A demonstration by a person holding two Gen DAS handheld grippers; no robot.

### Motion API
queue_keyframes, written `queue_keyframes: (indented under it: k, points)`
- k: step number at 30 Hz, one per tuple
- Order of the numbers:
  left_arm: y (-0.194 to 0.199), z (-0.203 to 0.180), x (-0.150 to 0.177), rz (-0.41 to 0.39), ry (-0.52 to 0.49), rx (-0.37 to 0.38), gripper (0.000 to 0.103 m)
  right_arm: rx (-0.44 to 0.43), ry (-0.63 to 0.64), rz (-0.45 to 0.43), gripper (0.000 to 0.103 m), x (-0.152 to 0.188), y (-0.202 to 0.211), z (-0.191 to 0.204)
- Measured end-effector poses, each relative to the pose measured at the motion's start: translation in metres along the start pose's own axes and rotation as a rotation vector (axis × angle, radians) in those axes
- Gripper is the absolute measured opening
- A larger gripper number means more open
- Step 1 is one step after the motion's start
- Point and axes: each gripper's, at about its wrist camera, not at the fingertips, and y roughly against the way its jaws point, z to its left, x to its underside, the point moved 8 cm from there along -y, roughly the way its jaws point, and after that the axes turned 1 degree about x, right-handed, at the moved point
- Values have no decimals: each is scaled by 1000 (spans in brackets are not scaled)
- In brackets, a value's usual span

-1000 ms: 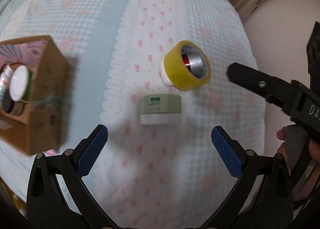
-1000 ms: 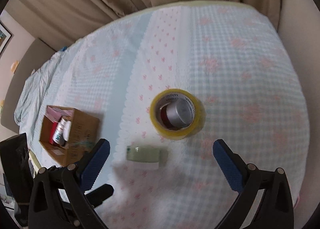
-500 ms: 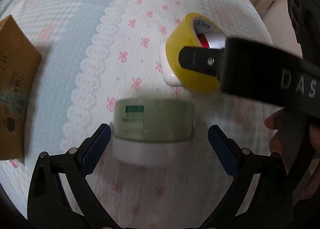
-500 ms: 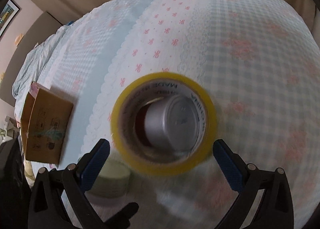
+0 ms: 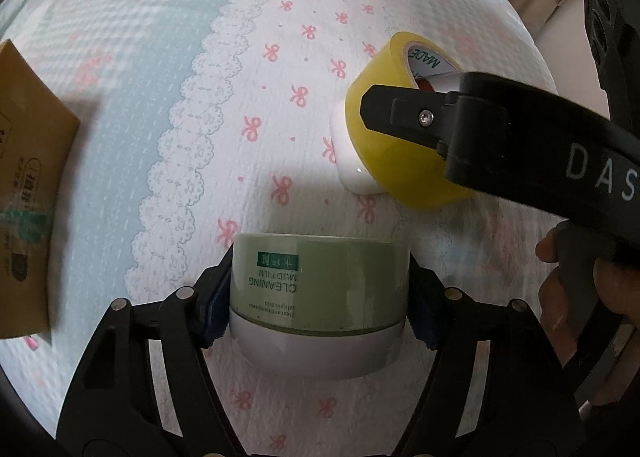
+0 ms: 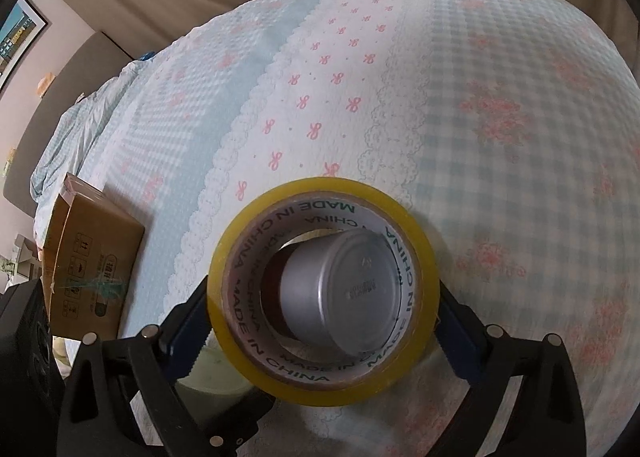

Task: Organize rigid objects
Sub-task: 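Grasp the green mud jar with left tool while right tool grasps yellow tape, then carry the mud jar and tape roll over the cardboard box with both tools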

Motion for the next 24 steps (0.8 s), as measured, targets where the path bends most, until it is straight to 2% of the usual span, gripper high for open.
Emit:
queue_keyframes:
  k: [6,9,14,17,24]
  points:
    - [3,7,-1,7,8,25,68,31,-45,-32,96,-3,12,-14]
    - [12,6,0,-1,12,37,68,30,-86,-48,96,-3,21,-23]
    - [35,5,-7,-34,-4,62,68,56,-80,-85,96,-5,45,-23]
    - [55,12,-11,-55,-8,78,68,67,-96,-105,96,-7,62,-21]
    - [134,17,-33,-154,-42,108,68,108,-139,-183,96,-13,128,-1]
